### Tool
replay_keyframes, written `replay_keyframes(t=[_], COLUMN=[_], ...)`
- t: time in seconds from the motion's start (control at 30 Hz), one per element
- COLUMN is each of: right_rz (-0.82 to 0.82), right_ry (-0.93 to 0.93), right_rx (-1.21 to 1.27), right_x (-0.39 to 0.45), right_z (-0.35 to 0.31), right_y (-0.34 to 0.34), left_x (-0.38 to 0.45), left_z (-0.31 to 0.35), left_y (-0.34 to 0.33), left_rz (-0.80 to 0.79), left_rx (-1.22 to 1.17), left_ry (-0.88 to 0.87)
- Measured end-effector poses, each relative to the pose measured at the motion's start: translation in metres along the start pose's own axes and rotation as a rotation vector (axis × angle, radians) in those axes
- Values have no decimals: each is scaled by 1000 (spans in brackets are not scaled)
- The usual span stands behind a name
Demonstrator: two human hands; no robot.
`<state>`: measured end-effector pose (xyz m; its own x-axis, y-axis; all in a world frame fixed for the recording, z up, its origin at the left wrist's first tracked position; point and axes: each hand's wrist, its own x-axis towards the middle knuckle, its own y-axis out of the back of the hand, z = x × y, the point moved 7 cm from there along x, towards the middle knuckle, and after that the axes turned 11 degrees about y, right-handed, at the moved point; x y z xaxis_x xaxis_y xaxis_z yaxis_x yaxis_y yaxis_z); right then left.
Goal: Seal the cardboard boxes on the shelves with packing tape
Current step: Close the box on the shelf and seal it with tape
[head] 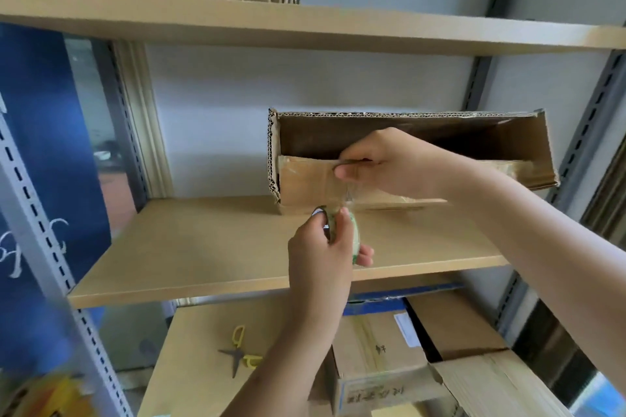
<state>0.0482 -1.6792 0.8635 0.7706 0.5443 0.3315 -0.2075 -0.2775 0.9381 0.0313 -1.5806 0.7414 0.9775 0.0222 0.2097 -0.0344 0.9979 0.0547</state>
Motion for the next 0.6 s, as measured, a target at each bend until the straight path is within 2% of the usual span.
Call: replay_keyframes(t=[0.17,0.27,0.37,0.5,0.6], right_rz=[-61,-72,-40,-42,4], right_ry=[-29,-8,-11,-76,-39], right_rx=[-287,-328,-345,-395,-488], right_x=[13,17,18,11,2], right_z=[-2,-1,9,34,45], right_y=[1,4,-5,-36,-51], left_x=[13,22,39,62,72], left_z=[5,-4,-20,-42,-50], left_y=[-1,-7,-12,-22,-25], left_rz=[49,14,-37,-80,-60], left_rx=[-26,38,242,675,749], left_ry=[-103,-165,-236,-268,-281])
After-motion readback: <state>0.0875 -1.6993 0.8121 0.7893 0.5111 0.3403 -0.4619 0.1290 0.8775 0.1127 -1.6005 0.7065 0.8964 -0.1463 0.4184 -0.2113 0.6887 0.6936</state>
